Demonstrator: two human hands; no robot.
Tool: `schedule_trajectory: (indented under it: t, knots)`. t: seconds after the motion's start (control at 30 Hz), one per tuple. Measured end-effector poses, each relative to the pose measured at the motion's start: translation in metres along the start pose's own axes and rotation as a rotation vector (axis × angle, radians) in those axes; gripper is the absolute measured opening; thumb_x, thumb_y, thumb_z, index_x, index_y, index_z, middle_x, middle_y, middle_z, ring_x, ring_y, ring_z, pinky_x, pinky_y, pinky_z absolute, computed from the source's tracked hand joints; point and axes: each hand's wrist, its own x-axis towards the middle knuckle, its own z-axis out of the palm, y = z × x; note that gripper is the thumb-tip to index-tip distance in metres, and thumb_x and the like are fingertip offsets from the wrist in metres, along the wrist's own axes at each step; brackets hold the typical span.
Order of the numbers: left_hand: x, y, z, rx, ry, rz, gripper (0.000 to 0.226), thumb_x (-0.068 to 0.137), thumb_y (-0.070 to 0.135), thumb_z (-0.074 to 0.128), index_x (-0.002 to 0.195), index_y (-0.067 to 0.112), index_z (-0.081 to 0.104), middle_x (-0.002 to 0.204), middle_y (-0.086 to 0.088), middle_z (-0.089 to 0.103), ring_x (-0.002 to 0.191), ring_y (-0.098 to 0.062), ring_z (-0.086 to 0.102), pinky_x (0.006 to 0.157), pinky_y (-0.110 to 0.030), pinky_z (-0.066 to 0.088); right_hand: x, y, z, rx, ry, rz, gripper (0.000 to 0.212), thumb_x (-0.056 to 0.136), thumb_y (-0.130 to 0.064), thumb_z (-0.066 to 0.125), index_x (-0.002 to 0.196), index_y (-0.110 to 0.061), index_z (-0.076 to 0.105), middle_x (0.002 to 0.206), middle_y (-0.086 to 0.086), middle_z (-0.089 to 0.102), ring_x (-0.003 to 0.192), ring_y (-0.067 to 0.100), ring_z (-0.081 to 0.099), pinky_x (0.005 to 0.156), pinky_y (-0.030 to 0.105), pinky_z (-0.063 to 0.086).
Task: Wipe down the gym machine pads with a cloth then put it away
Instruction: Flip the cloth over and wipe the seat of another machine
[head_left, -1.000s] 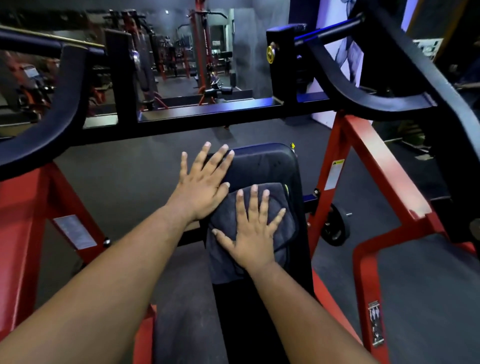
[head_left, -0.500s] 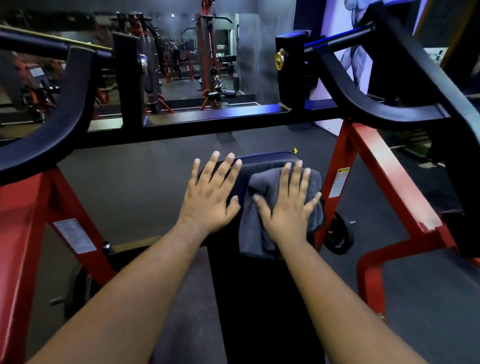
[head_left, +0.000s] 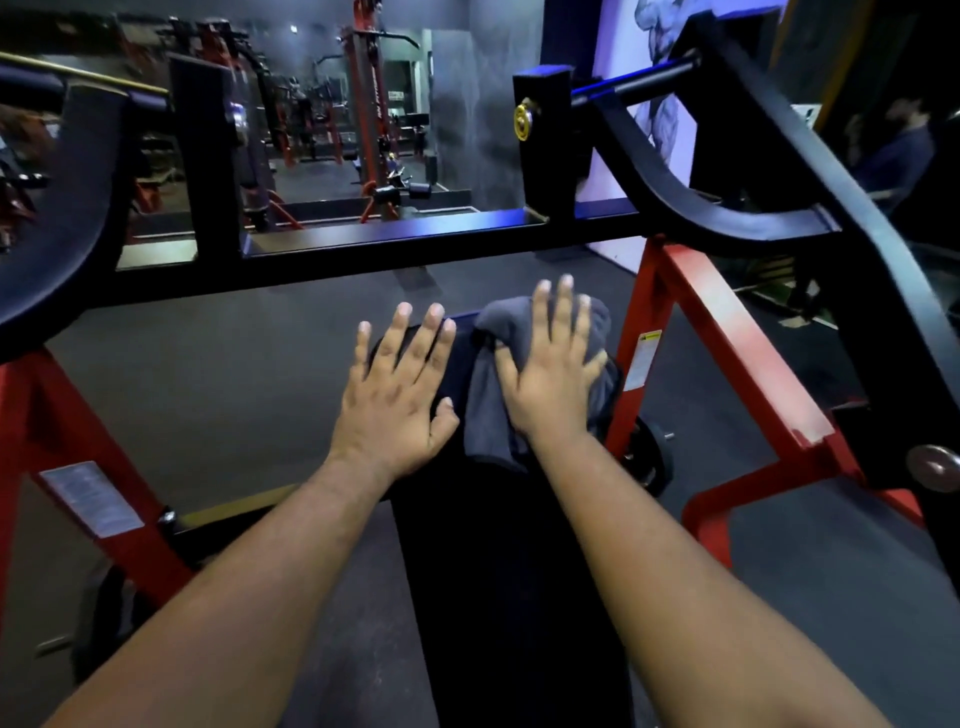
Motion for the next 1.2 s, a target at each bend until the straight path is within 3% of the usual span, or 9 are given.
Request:
schedule_trajectory:
  t: [0.13, 0.23, 0.33, 0.57, 0.77, 0.9, 1.0, 1.1, 1.2]
  knots:
    - [0.0, -0.001, 0.001, 0.015, -0.008, -0.005, 0.085, 0.085, 0.043, 0.043, 0.161, 0.012, 0.024, 0.17, -0.006, 0.017, 0.157, -0.033, 0.011, 0.124, -0.062, 0.013, -0.007, 0.012, -0.004, -0.02, 0.032, -0.073, 0.094, 0.09, -0.078, 0.036, 0.164, -0.031, 0.001, 0.172, 0.002, -0.013, 0.158, 0.028, -0.009, 0.112, 0.079, 0.017]
    - [0.0, -0.001, 0.002, 0.006, -0.009, 0.0, 0.085, 0.085, 0.042, 0.045, 0.161, 0.013, 0.024, 0.17, -0.006, 0.018, 0.157, -0.033, 0.012, 0.124, -0.062, 0.013, -0.033, 0.018, 0.005, 0.079, 0.03, 0.226, 0.113, 0.075, -0.095, 0.035, 0.161, -0.038, -0.011, 0.17, 0.006, -0.02, 0.156, 0.039, -0.014, 0.108, 0.083, 0.007]
    - [0.0, 0.001, 0.001, 0.008, 0.006, -0.003, 0.086, 0.084, 0.042, 0.047, 0.162, 0.014, 0.024, 0.17, -0.005, 0.018, 0.157, -0.032, 0.012, 0.125, -0.061, 0.011, -0.024, 0.003, 0.005, 0.158, 0.019, 0.373, 0.104, 0.083, -0.09, 0.032, 0.162, -0.034, -0.007, 0.171, 0.01, -0.005, 0.154, 0.042, 0.006, 0.11, 0.077, 0.023]
    - [-0.001, -0.005, 0.005, -0.089, 0.06, 0.025, 0.093, 0.083, 0.042, 0.045, 0.161, 0.01, 0.005, 0.17, -0.005, 0.004, 0.158, -0.03, 0.009, 0.125, -0.06, 0.007, -0.013, -0.005, 0.003, -0.07, -0.011, -0.239, 0.089, 0.086, -0.068, 0.043, 0.163, -0.035, 0.014, 0.172, -0.007, 0.003, 0.158, 0.026, -0.002, 0.113, 0.08, 0.007]
    - [-0.001, -0.01, 0.008, -0.151, 0.104, 0.062, 0.094, 0.088, 0.048, 0.041, 0.162, 0.013, -0.006, 0.17, -0.008, -0.002, 0.158, -0.033, 0.003, 0.123, -0.067, 0.009, -0.004, -0.023, 0.002, 0.047, 0.084, 0.118, 0.088, 0.077, -0.073, 0.037, 0.159, -0.045, 0.021, 0.171, -0.002, 0.012, 0.156, 0.036, 0.007, 0.111, 0.078, 0.019]
    - [-0.003, -0.003, -0.004, -0.6, 0.206, -0.128, 0.087, 0.094, 0.045, 0.03, 0.159, 0.006, -0.012, 0.168, -0.009, -0.01, 0.158, -0.026, -0.005, 0.126, -0.057, -0.005, -0.038, -0.055, 0.009, -0.09, -0.008, -0.25, 0.086, 0.084, -0.063, 0.041, 0.162, -0.037, 0.017, 0.172, -0.005, 0.007, 0.158, 0.035, 0.001, 0.116, 0.073, 0.003]
    - [-0.024, -0.015, -0.019, -0.656, 0.096, -0.062, 0.081, 0.098, 0.042, 0.03, 0.16, 0.008, -0.01, 0.169, -0.007, -0.014, 0.159, -0.024, -0.006, 0.127, -0.052, -0.007, -0.015, -0.007, -0.006, -0.19, -0.007, -0.415, 0.094, 0.075, -0.054, 0.052, 0.161, -0.038, 0.018, 0.172, -0.004, 0.013, 0.158, 0.029, 0.008, 0.113, 0.079, 0.01]
    - [-0.056, -0.041, -0.022, -0.493, -0.13, -0.054, 0.077, 0.101, 0.046, 0.025, 0.162, 0.019, -0.014, 0.171, -0.001, -0.014, 0.158, -0.014, -0.008, 0.126, -0.056, -0.001, 0.004, -0.008, -0.01, 0.012, 0.037, -0.015, 0.082, 0.084, -0.064, 0.041, 0.16, -0.04, 0.021, 0.171, -0.002, 0.016, 0.157, 0.029, 0.01, 0.113, 0.078, 0.012]
    - [-0.072, -0.062, -0.02, -0.493, -0.197, -0.135, 0.076, 0.1, 0.053, 0.022, 0.161, 0.024, -0.014, 0.171, 0.005, -0.012, 0.157, -0.007, -0.009, 0.127, -0.053, 0.0, -0.03, -0.077, 0.011, -0.044, 0.093, -0.07, 0.082, 0.084, -0.066, 0.041, 0.159, -0.039, 0.028, 0.171, -0.001, 0.016, 0.158, 0.033, 0.007, 0.119, 0.071, 0.005]
